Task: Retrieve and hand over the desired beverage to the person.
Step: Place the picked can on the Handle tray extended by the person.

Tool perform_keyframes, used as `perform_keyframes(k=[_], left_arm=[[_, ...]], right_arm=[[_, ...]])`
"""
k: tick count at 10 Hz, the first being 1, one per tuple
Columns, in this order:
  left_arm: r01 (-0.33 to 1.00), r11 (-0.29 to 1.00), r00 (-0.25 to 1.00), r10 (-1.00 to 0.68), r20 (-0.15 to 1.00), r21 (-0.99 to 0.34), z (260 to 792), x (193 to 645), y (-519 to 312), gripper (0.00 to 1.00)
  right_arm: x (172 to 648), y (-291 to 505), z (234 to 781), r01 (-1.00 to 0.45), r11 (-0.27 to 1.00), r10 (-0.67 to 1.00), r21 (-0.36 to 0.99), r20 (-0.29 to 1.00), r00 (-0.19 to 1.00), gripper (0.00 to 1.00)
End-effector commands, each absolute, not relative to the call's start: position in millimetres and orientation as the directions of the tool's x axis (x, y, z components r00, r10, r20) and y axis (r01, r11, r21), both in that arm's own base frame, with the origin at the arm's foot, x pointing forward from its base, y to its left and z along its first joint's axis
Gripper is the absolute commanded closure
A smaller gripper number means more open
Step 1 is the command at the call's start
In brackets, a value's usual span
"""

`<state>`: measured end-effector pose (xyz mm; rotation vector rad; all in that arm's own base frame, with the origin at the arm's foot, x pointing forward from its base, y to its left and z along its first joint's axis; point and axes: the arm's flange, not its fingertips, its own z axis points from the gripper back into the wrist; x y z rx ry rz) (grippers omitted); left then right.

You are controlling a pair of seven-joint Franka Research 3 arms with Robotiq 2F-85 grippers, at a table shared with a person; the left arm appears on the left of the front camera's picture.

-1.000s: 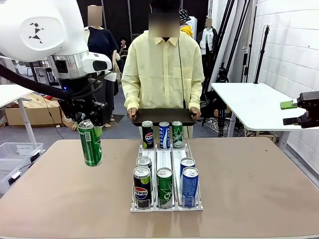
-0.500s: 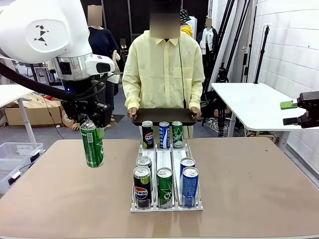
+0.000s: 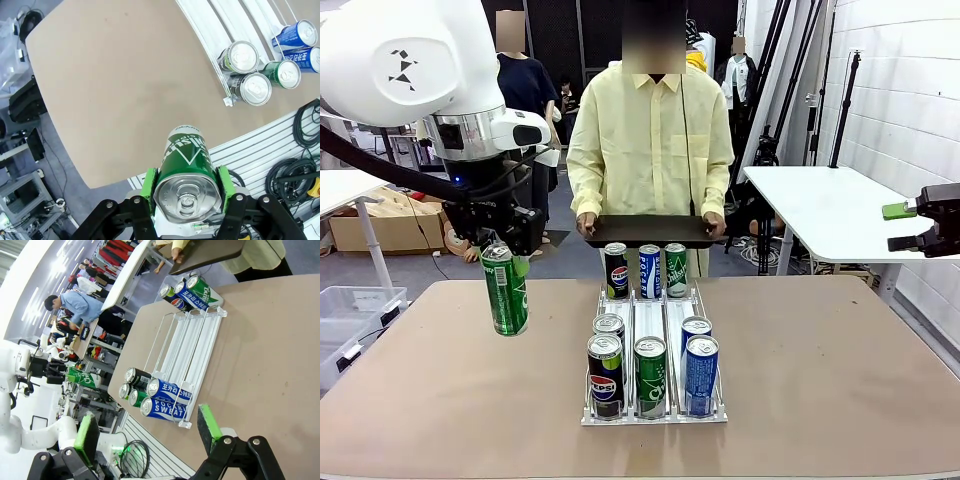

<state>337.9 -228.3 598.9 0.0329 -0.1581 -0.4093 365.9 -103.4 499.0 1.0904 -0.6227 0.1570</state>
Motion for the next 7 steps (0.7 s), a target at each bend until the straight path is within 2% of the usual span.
perform_keyframes(k=[1, 7], left_arm=[[0.384, 0.921, 0.908, -0.389, 0.153, 0.061, 606.7, 339.7, -228.0, 1.0], [0.384, 0.921, 0.908, -0.389, 0.153, 0.061, 606.7, 339.7, -228.0, 1.0]], right_arm=[[366.2, -103.4, 498.6, -0.416, 0.467, -0.18, 0.78, 0.544, 0.819, 0.0], [366.2, -103.4, 498.6, -0.416, 0.467, -0.18, 0.78, 0.544, 0.819, 0.0]])
